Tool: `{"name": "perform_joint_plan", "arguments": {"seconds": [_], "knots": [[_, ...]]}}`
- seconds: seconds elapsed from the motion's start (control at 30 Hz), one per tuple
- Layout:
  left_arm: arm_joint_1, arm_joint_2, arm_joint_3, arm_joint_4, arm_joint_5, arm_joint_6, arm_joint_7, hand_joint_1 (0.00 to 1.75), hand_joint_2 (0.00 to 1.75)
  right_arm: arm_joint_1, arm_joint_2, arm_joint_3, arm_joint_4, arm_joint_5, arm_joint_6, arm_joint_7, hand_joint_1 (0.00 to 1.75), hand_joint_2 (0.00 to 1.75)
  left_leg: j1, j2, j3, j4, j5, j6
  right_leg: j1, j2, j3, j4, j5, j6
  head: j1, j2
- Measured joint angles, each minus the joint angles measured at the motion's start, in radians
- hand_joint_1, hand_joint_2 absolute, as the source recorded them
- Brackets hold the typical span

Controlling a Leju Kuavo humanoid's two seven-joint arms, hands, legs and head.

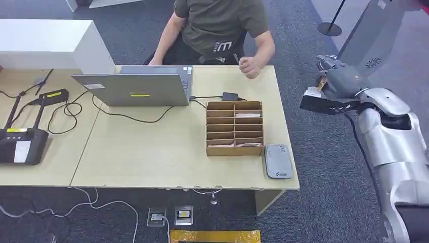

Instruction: Pass the card to the sensor for recognition and then transmit it.

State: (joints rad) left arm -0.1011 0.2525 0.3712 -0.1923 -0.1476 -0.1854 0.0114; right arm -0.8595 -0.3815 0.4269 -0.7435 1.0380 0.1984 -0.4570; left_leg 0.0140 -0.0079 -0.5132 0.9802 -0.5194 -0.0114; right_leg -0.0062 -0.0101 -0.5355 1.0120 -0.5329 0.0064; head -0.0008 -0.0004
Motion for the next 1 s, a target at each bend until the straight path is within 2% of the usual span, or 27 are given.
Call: {"name": "perform_joint_plan", "arguments": {"seconds": [0.5,1.0], "knots": [[0.001,-0.016,0.026,0.002,-0.016,0.008,0.005,0.00,0.00,0.273,0.015,0.000,-0.032,-0.051,0.032,0.028,1.75,1.75,0.000,0.000,0.000,0.000,0.000,0.000,0.000,0.000,0.000,0.000,0.000,0.000,0.000,0.000],[0.000,-0.016,0.044,0.003,-0.019,0.004,0.004,0.00,0.00,0.330,0.052,0.003,-0.070,-0.065,0.039,0.035,1.75,1.75,0.000,0.000,0.000,0.000,0.000,0.000,0.000,0.000,0.000,0.000,0.000,0.000,0.000,0.000]]}}
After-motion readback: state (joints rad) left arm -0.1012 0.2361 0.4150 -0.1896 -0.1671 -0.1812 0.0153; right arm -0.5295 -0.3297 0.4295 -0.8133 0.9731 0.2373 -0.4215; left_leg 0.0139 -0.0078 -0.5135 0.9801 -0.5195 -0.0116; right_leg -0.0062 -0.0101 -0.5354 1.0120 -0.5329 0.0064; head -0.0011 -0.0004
